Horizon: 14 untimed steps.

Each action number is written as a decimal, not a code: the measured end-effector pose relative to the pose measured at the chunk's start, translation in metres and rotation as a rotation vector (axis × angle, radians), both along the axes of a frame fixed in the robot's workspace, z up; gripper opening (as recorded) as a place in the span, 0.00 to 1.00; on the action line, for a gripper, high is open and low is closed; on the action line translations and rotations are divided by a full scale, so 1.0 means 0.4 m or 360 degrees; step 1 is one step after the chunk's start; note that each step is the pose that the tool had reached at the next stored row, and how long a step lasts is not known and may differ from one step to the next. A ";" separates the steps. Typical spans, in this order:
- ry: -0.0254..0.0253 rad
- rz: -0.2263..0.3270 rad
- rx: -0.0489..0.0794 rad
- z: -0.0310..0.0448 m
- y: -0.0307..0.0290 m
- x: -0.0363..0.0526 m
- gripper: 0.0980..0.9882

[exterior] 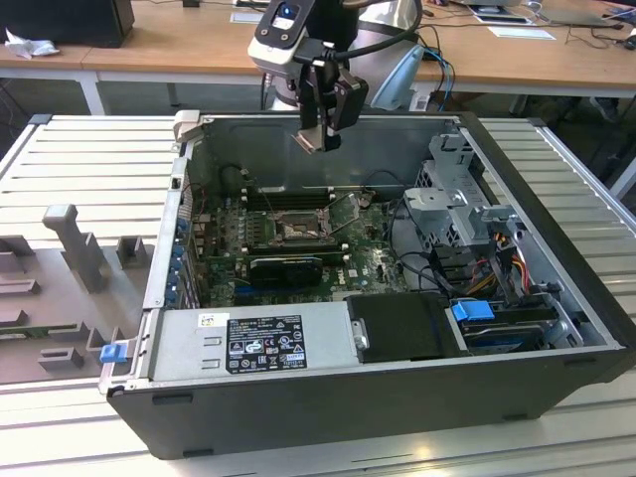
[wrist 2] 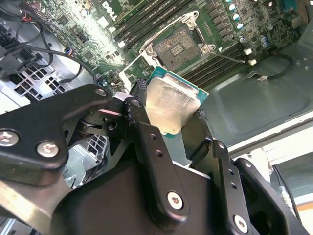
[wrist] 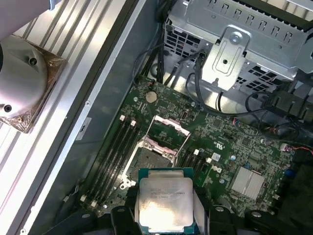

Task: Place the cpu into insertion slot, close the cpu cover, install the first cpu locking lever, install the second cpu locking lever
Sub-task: 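Place the cpu into insertion slot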

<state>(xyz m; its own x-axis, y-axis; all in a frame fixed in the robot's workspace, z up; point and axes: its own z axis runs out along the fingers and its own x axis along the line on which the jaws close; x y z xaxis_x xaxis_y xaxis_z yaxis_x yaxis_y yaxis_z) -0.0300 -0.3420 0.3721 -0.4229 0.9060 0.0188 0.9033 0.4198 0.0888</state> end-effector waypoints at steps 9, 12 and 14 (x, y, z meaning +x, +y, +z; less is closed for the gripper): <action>0.00000 -0.0070 0.0000 -0.002 0.000 0.000 0.48; 0.00000 -0.0088 0.0000 -0.002 0.000 0.000 0.48; 0.00000 -0.0098 0.0000 -0.003 0.000 0.000 0.48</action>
<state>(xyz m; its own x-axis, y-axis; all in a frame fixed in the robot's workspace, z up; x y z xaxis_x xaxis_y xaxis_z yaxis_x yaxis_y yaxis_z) -0.0300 -0.3420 0.3710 -0.3665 0.9302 0.0189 0.9273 0.3635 0.0888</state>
